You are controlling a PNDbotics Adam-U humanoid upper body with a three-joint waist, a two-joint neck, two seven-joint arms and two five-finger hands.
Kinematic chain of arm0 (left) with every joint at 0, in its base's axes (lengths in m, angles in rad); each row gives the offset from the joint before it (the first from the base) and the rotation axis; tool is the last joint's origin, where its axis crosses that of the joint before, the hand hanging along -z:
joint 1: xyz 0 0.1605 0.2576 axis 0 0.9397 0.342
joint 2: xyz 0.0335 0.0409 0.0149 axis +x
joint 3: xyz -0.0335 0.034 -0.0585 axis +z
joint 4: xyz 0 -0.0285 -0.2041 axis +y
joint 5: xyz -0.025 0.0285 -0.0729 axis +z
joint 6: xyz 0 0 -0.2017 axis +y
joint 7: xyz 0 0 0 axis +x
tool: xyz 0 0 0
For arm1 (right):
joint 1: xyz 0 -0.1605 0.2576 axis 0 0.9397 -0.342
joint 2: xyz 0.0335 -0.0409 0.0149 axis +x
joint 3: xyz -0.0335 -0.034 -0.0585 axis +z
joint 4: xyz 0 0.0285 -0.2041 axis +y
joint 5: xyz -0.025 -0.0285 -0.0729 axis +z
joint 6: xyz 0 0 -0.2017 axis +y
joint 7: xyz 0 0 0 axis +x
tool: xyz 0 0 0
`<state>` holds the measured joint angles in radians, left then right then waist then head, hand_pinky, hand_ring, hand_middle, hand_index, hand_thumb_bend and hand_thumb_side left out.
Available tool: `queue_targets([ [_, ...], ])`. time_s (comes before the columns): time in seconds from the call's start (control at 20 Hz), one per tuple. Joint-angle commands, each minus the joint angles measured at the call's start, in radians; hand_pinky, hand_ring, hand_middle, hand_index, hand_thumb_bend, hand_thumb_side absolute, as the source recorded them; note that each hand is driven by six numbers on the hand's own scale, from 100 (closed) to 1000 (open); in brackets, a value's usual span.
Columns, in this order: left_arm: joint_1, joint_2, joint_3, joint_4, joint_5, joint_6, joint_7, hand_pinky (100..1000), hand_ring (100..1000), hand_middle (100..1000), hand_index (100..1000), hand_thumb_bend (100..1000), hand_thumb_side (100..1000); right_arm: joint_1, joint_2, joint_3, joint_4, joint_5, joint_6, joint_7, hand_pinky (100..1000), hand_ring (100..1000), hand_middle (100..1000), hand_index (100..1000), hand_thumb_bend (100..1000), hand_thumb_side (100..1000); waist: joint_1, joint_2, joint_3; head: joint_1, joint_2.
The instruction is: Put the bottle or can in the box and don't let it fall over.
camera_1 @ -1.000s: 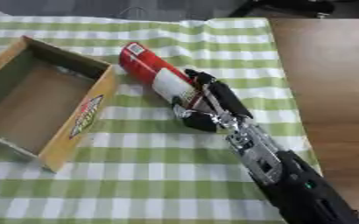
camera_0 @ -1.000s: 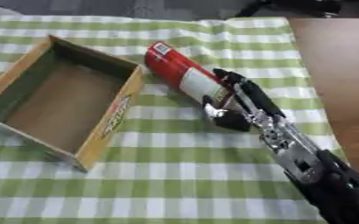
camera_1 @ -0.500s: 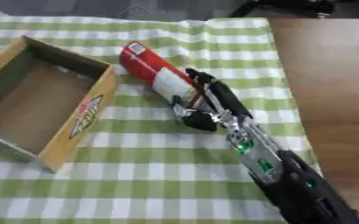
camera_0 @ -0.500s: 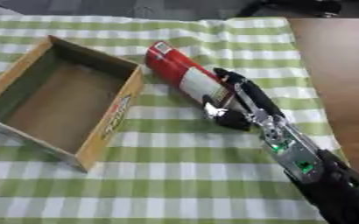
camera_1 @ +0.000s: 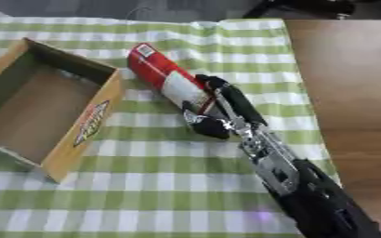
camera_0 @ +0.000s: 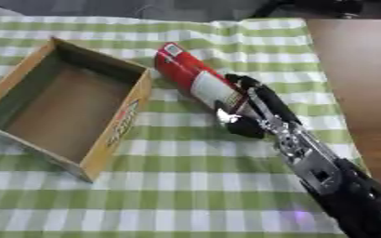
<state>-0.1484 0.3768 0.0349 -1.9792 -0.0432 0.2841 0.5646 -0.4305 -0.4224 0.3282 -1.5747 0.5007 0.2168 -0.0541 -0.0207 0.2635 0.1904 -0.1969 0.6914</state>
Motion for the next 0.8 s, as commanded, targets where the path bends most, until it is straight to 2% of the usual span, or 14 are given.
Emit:
queue_targets([
  [0.05,-0.01,0.013,0.011,-0.021,0.004,-0.003,-0.001,540,518,651,701,112,728,0.008,-0.015,0.018,-0.002,0.01,0.02,-0.004,324,770,682,888,100,100,-0.013,0.004,0.002,-0.003,-0.015],
  [0.5,-0.011,0.013,0.011,-0.021,0.004,-0.004,-0.001,543,519,650,701,112,727,0.008,-0.02,0.019,-0.035,-0.008,0.001,-0.079,277,707,618,806,100,100,-0.013,0.001,0.002,-0.002,-0.017],
  [0.8,-0.011,0.014,0.011,-0.021,0.004,-0.003,-0.002,547,520,651,700,111,727,0.008,-0.025,0.021,-0.06,-0.043,-0.02,-0.139,266,694,615,802,100,100,-0.014,0.0,0.001,-0.002,-0.017],
])
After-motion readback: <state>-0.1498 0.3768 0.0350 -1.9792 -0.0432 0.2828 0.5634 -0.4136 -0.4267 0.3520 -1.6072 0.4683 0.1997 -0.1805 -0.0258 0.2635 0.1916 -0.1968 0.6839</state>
